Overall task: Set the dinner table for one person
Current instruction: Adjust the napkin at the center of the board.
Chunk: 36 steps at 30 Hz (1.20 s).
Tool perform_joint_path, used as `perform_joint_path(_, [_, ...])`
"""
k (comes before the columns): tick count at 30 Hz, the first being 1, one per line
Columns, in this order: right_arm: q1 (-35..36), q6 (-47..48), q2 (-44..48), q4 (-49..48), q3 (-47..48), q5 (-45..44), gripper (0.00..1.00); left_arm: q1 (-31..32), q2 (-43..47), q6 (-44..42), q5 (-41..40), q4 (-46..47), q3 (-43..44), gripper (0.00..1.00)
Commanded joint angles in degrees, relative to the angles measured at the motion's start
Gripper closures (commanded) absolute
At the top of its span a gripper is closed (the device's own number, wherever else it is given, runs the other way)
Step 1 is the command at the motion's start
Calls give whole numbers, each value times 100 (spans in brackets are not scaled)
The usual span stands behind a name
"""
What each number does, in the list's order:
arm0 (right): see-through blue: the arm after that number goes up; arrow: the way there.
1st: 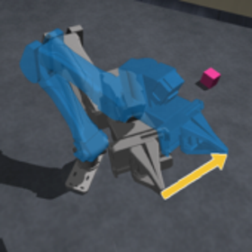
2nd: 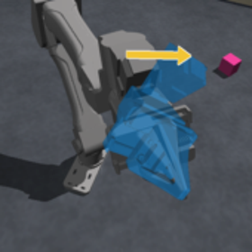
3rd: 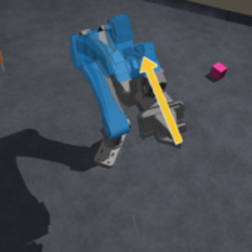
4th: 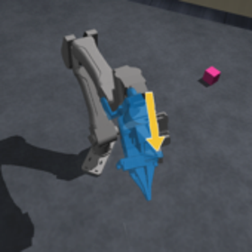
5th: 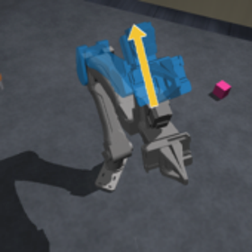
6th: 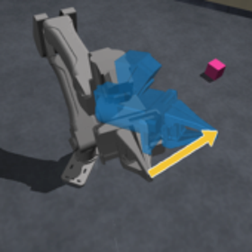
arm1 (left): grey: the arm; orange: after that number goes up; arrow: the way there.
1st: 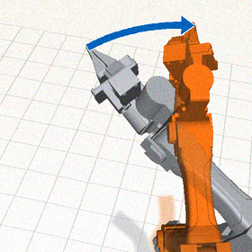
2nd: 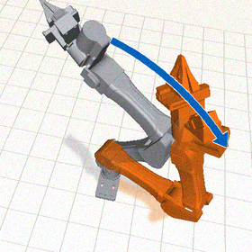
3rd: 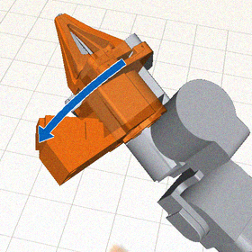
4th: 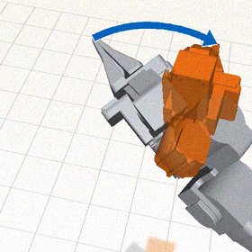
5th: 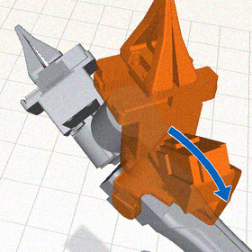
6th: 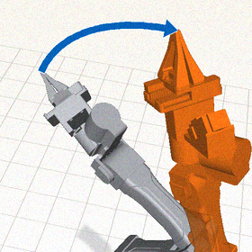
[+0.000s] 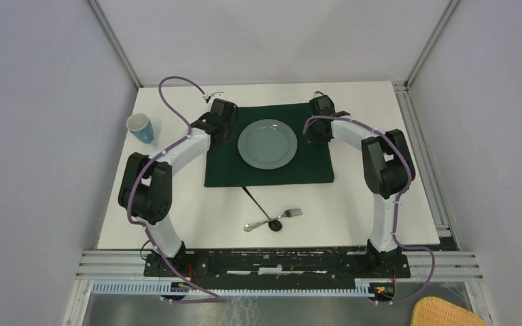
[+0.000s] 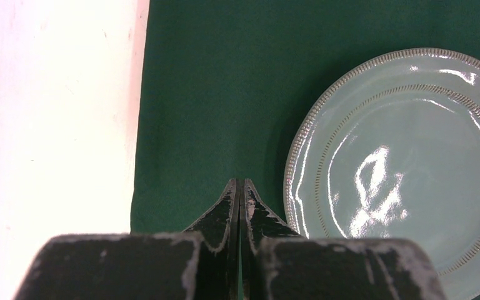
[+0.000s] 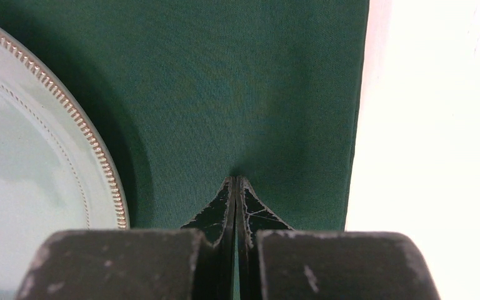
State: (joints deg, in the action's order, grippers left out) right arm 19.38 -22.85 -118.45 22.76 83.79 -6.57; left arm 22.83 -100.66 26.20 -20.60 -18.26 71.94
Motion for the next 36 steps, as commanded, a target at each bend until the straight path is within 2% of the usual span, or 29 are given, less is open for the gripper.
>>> perform_joint_path(1, [-5, -184, 239, 304, -255, -10, 100, -49, 318, 176, 71, 229, 72, 97])
perform_joint_path(18, [-5, -192, 473, 112, -597, -24, 100, -71, 363, 111, 198, 244, 75, 93])
perform_joint_path(31, [-13, -113, 604, 280, -300, -19, 98, -76, 481, 103, 91, 205, 59, 93])
perform_joint_path(36, [-10, -130, 385, 405, -188, -50, 100, -72, 510, 140, 135, 185, 83, 93])
